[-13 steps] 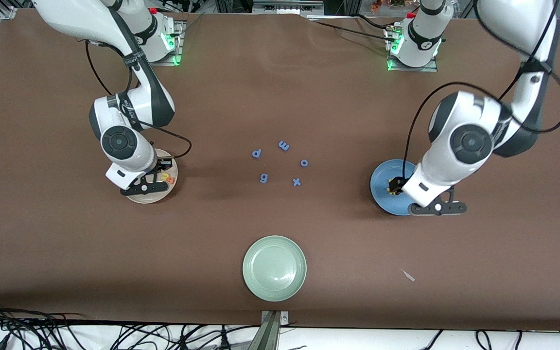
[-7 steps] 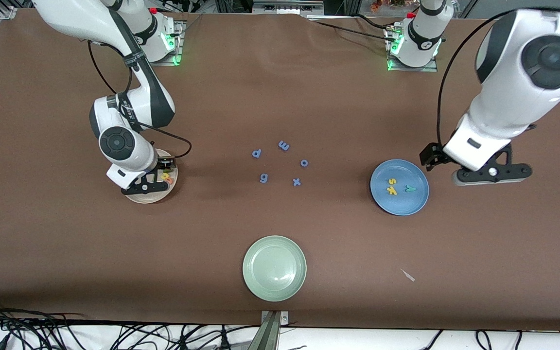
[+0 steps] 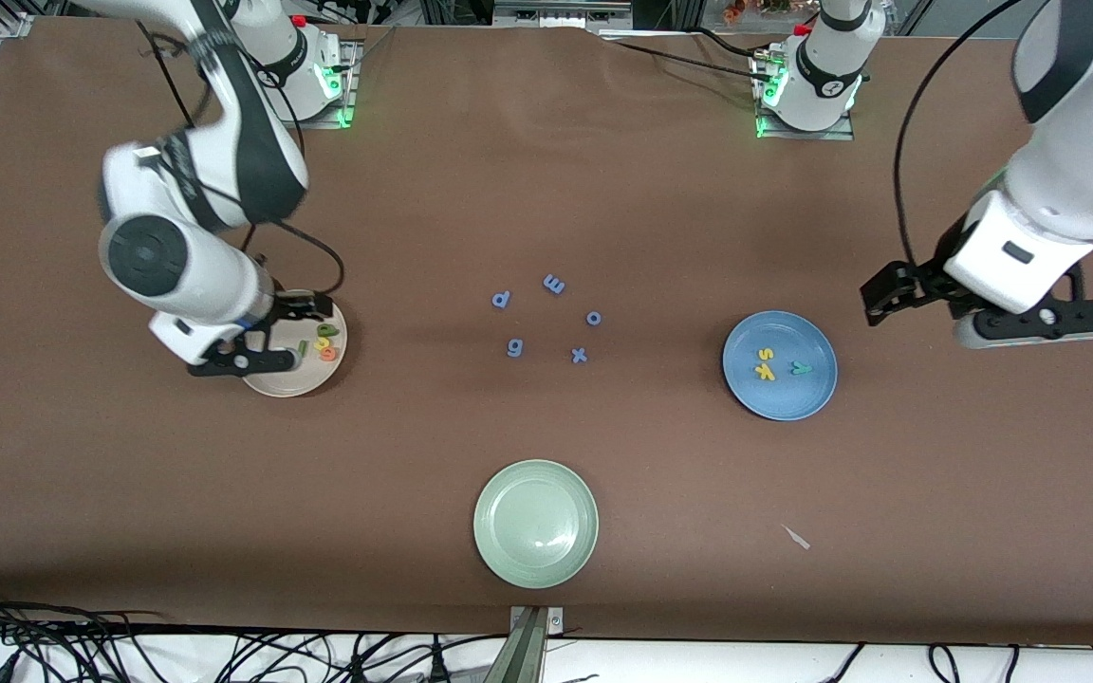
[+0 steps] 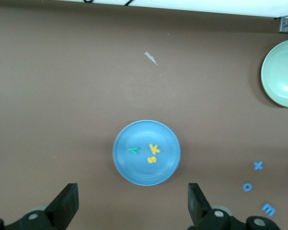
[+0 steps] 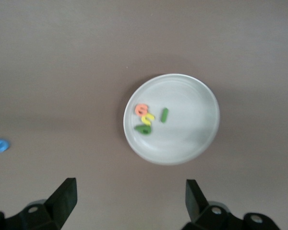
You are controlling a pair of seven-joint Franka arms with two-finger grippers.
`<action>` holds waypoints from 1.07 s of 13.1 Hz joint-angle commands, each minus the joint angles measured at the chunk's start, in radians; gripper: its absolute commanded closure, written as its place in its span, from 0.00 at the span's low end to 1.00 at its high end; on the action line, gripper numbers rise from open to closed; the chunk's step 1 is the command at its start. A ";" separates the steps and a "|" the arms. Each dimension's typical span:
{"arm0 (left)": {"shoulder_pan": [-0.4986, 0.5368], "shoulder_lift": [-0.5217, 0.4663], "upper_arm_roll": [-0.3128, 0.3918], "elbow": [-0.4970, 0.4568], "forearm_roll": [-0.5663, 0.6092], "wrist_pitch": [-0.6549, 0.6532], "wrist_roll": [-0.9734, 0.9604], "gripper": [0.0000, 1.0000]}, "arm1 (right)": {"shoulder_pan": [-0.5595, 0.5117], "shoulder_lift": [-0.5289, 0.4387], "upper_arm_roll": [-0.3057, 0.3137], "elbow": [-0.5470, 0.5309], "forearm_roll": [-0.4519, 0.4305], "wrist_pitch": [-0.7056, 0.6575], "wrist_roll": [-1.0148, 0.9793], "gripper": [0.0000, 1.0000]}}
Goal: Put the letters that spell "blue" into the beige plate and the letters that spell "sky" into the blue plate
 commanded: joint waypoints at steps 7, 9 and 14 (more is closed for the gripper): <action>0.139 -0.223 -0.068 -0.272 -0.028 0.058 0.094 0.00 | -0.235 -0.198 0.063 0.076 0.023 -0.208 -0.146 0.00; 0.031 -0.217 0.031 -0.265 -0.029 0.052 0.094 0.00 | -0.247 -0.195 0.081 0.082 0.021 -0.220 -0.142 0.00; -0.006 -0.216 0.079 -0.263 -0.032 0.035 0.097 0.00 | -0.226 -0.189 0.089 0.104 0.021 -0.222 -0.134 0.00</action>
